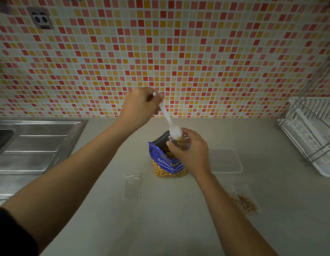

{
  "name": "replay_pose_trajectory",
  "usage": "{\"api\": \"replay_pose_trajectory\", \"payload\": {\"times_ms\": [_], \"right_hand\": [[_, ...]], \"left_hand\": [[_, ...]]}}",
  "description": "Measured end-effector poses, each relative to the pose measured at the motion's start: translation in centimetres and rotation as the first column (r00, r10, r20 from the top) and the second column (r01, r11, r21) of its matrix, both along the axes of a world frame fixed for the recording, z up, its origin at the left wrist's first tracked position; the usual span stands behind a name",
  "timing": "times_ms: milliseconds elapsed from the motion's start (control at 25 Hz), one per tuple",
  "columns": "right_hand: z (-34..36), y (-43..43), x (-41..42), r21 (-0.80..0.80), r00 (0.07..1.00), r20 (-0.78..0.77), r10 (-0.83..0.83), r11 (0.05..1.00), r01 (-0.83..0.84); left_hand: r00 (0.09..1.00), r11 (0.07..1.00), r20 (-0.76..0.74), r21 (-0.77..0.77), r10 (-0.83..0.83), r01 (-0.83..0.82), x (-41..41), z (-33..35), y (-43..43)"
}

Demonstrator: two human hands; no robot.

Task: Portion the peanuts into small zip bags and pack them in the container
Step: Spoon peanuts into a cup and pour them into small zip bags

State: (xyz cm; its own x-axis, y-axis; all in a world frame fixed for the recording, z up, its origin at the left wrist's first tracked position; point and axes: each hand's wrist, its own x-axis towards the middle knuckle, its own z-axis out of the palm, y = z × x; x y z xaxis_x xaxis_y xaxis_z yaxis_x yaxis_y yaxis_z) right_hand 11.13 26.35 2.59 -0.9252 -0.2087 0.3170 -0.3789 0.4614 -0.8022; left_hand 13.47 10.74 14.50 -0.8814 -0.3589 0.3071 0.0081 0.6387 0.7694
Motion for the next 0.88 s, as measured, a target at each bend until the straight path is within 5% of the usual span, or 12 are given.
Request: {"api": "replay_pose_trajectory", "payload": {"times_ms": [80, 240, 560, 720, 880], "right_hand": [[-0.1, 0.1, 0.1, -0.022, 1.000, 0.016, 0.001, 1.000, -0.001], [0.2, 1.3, -0.1, -0.161, 0.984, 0.174, -0.041, 0.984, 0.069], [1.8, 2.8, -0.4, -0.201, 0.966, 0.245, -0.079, 0.971, 0.131], [2.4, 3.4, -0.3, -0.243, 0.958, 0.281, -0.049, 0.962, 0.121], [3.3, 3.2, -0.6, -0.299, 0.952, 0.300, -0.054, 0.943, 0.148]], "left_hand": [[0.998, 0.999, -0.048, -0.040, 0.028, -0.030, 0.3, 0.9, -0.3], [0.991, 0.975, 0.026, 0.176, 0.130, -0.132, 0.3, -0.8, -2.6], [0.917, 0.965, 0.396, -0.219, -0.050, 0.147, 0.1, -9.8, -0.3], [0.965, 0.964, 0.251, -0.267, 0.082, -0.012, 1.1, -9.1, -0.2], [0.994, 0.984, 0.047, -0.146, -0.100, 0.106, 2.8, -8.1, 2.3]]}}
